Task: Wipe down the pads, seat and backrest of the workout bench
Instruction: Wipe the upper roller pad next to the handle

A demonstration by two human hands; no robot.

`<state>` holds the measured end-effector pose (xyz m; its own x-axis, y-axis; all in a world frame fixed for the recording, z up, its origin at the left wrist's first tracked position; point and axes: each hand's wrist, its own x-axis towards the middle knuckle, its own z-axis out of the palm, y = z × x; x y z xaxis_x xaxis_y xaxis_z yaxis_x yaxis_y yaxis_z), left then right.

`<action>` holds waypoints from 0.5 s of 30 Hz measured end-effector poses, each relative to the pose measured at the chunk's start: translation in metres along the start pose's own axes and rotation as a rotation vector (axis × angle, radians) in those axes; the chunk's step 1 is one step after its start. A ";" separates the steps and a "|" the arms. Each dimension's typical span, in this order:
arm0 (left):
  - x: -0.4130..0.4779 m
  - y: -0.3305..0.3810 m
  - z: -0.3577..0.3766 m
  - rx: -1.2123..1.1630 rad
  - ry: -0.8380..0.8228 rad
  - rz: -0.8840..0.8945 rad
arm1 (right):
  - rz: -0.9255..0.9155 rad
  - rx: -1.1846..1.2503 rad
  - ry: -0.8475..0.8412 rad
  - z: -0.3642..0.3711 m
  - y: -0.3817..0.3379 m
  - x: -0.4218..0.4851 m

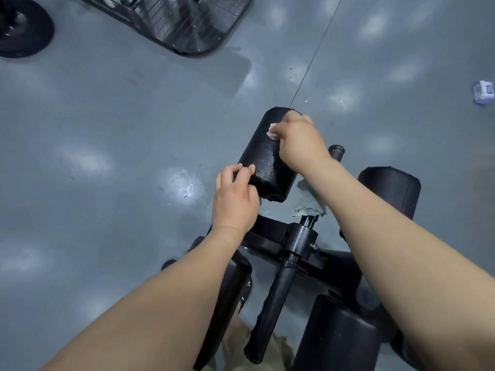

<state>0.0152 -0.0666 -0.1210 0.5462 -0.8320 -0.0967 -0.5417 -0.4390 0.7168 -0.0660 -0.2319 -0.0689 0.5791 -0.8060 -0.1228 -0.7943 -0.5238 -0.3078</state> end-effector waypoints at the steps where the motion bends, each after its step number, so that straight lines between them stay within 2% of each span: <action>1: 0.000 -0.001 0.000 -0.004 0.000 -0.001 | -0.012 0.000 -0.002 0.001 -0.003 -0.005; 15: -0.002 -0.002 -0.003 -0.128 0.016 -0.027 | -0.104 0.005 -0.016 0.023 -0.033 -0.068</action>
<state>0.0166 -0.0632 -0.1201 0.5705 -0.8143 -0.1070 -0.4413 -0.4139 0.7962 -0.0744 -0.1535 -0.0719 0.6615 -0.7426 -0.1049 -0.7286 -0.6032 -0.3246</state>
